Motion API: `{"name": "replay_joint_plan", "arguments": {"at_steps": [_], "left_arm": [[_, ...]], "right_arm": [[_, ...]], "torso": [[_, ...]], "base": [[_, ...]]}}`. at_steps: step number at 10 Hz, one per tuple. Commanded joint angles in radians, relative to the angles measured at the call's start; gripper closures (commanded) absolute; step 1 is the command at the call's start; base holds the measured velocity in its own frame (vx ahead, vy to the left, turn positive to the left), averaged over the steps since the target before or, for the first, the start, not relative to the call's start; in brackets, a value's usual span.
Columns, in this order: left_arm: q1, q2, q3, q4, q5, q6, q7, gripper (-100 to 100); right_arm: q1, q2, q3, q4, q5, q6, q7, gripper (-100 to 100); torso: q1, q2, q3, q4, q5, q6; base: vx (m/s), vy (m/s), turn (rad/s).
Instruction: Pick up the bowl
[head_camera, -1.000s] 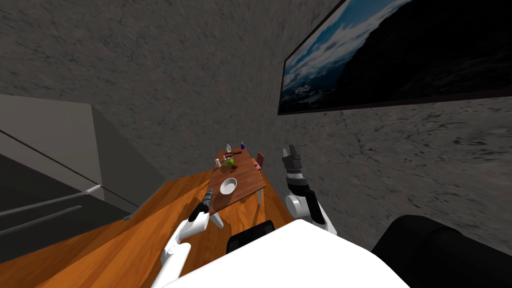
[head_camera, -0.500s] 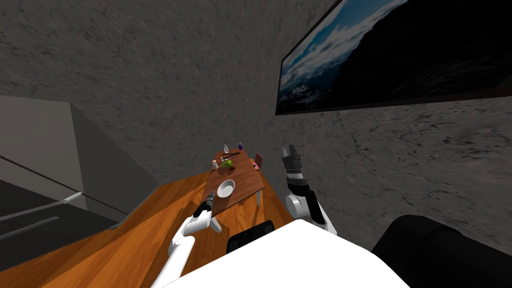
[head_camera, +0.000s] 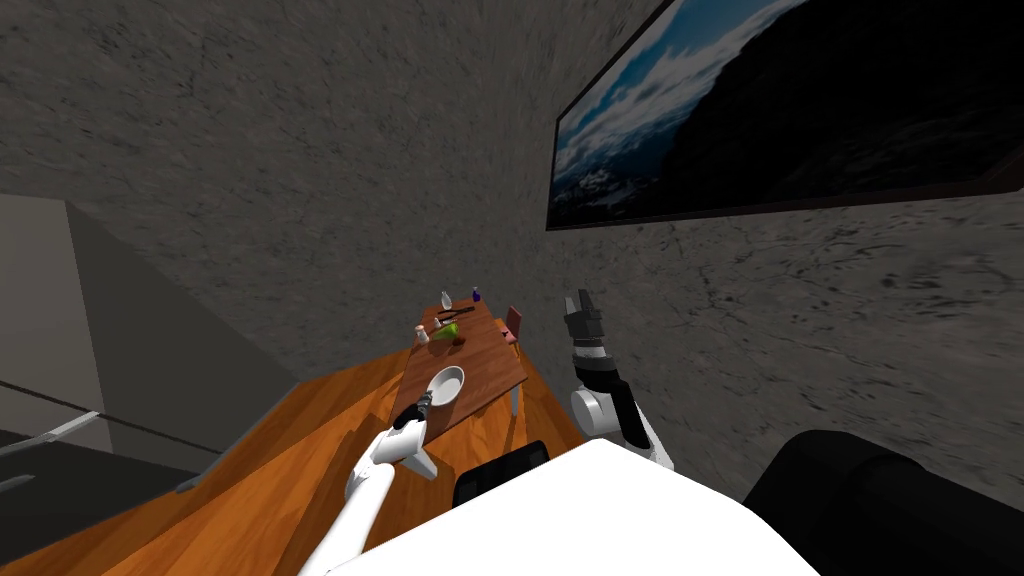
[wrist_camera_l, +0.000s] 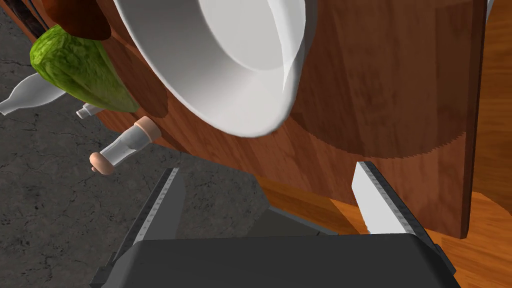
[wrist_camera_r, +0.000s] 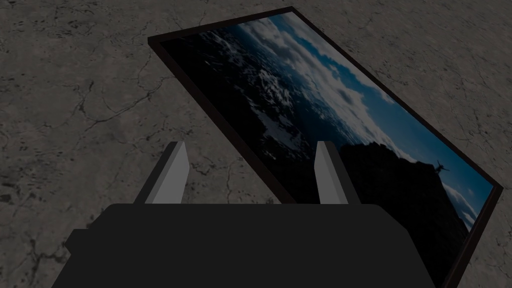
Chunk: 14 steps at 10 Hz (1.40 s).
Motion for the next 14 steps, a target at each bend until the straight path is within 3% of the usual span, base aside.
{"name": "replay_joint_plan", "arguments": {"at_steps": [1,2,5,6,10,11,12,13,14], "left_arm": [[-0.024,0.006,-0.006,0.050,0.005,0.017,-0.007,-100],[-0.024,0.006,-0.006,0.062,0.005,0.017,-0.007,-100],[-0.076,0.014,-0.018,0.175,0.013,0.055,-0.022,-100],[-0.076,0.014,-0.018,0.175,0.013,0.055,-0.022,-100],[-0.120,0.021,-0.031,0.281,0.020,0.088,-0.036,-100],[-0.112,0.020,-0.029,0.262,0.020,0.080,-0.034,-100],[-0.112,0.020,-0.030,0.263,0.019,0.084,-0.035,0],[-0.099,0.019,-0.032,0.280,0.016,0.054,-0.030,-100],[-0.091,0.019,-0.034,0.292,0.014,0.034,-0.027,-100]], "right_arm": [[0.000,0.000,0.000,0.000,0.000,0.000,0.000,0],[0.000,0.000,0.000,0.000,0.000,0.000,0.000,0],[0.000,0.000,0.000,0.000,0.000,0.000,0.000,0],[0.000,0.000,0.000,0.000,0.000,0.000,0.000,0],[0.000,0.000,0.000,0.000,0.000,0.000,0.000,0],[0.000,0.000,0.000,0.000,0.000,0.000,0.000,0],[0.000,0.000,0.000,0.000,0.000,0.000,0.000,0],[0.000,0.000,0.000,0.000,0.000,0.000,0.000,0],[0.000,0.000,0.000,0.000,0.000,0.000,0.000,0]], "torso": [[0.000,0.000,0.000,0.000,0.000,0.000],[0.000,0.001,0.000,0.000,0.000,0.000],[0.000,0.000,0.000,0.000,0.000,0.000],[0.000,-0.001,0.000,0.000,0.000,0.000],[0.000,0.000,0.000,0.000,0.000,0.000],[0.000,0.000,0.000,0.000,0.000,0.000],[0.000,0.002,0.001,0.000,0.000,0.000],[0.000,0.003,0.002,0.001,0.000,0.000],[0.000,0.001,0.001,0.000,0.000,0.000]], "base": [[0.045,0.003,-0.068],[0.033,0.003,-0.032],[0.057,0.000,-0.085],[0.048,-0.001,-0.028],[0.052,0.005,-0.064],[0.029,0.005,-0.015],[0.005,0.001,0.003],[0.050,0.002,-0.008],[0.094,0.004,-0.008]]}}
